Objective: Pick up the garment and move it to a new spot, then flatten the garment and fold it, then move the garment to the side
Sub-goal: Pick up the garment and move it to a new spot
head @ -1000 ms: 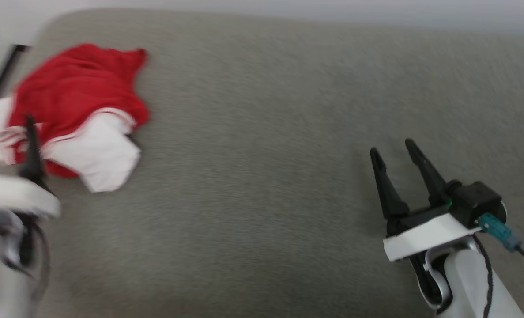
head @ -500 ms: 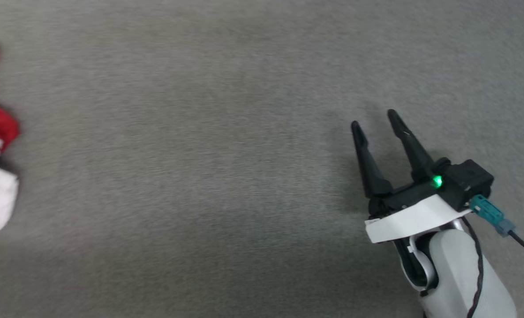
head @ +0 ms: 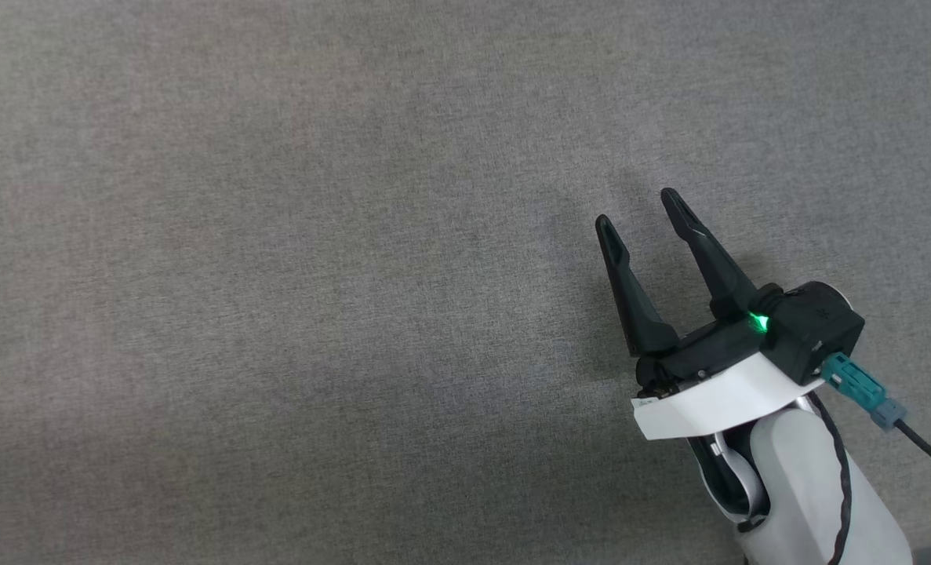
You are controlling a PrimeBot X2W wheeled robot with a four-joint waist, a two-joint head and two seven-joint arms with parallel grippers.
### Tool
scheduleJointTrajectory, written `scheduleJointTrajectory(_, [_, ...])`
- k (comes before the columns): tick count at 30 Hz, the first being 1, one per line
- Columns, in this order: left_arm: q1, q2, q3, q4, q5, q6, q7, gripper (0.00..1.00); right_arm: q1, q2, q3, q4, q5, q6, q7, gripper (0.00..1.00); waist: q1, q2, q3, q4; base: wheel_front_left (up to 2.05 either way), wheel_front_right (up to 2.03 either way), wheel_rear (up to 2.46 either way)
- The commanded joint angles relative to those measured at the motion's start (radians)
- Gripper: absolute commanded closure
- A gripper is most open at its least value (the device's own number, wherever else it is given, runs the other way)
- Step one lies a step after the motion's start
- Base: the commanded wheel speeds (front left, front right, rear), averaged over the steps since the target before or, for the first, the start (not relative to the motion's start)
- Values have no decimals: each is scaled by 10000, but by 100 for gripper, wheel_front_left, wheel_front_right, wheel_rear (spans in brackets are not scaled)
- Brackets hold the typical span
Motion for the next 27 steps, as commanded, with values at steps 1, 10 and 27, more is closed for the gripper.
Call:
scheduleJointTrajectory(1, [716, -1317, -394, 575, -141, -58, 194, 100, 15, 2, 11, -43, -61, 1, -50, 0, 0, -1, -93, 25, 0, 0, 0])
scheduleJointTrajectory(10, [685, -1193, -760, -128, 45, -164, -1317, 100, 487, 107, 84, 47, -21, 1, -50, 0, 0, -1, -1195, 364, 0, 0, 0])
scheduleJointTrajectory(27, [553, -1700, -2996, -5493, -1909, -155, 18, 100, 960, 720, -20, 162, 437, 1, -50, 0, 0, -1, -2244, -123, 0, 0, 0])
